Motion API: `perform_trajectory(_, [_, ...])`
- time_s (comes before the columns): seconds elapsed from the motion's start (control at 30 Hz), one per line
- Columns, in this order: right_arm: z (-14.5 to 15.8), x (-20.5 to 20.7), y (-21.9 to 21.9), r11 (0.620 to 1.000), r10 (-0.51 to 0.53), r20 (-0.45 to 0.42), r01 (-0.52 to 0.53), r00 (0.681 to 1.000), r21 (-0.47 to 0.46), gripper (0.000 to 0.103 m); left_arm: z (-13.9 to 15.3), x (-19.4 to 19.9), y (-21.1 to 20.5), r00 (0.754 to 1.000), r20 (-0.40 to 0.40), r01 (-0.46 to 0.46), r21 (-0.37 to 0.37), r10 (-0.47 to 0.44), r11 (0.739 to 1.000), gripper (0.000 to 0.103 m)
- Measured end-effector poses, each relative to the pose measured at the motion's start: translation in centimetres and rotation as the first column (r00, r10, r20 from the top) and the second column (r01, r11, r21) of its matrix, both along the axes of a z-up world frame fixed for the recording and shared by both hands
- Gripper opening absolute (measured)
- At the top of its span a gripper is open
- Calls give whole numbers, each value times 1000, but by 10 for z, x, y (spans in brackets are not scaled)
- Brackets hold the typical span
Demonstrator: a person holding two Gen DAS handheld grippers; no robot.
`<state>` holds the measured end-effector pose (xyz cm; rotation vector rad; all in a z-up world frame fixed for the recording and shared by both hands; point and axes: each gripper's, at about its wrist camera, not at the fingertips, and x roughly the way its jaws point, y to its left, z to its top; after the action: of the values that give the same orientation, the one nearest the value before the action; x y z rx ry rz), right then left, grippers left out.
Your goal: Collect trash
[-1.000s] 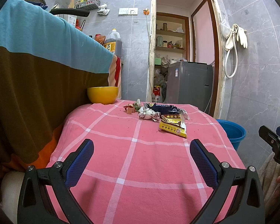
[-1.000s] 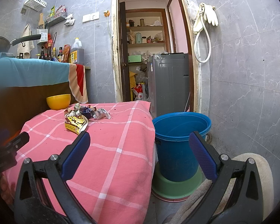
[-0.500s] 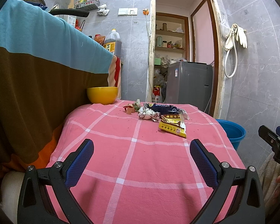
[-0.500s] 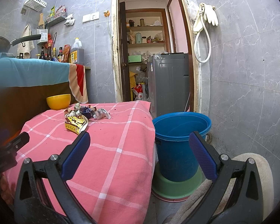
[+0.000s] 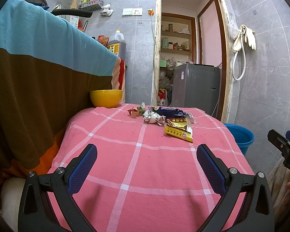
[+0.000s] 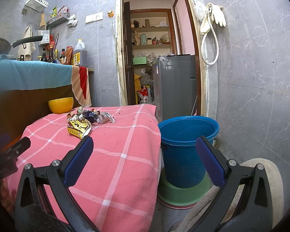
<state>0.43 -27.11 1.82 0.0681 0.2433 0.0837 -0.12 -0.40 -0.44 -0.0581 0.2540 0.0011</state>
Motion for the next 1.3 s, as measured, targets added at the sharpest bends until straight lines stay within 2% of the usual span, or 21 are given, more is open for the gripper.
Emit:
perform_trajectory(0.53, [-1,1,2,1000,1,0,-1,1000,1,103,0,0,0,1000,1,-2,-2,2,1000,101])
perform_trajectory(0.77, [10,2,4,1000,23,1,-23,1000,-3,103,10,3,-3,1000,-4,-11,4,11,1000,101])
perform_trajectory(1.0, [29,27,5,998,59,-6,-59,998,-13,103,32,24,-1,1000,7,-14,15,14,1000,101])
perform_trajectory(1.3, [56,68,7,997,81,66,-80,994,-20,103,55,62,1,1000,25,-10,-3,11,1000,101])
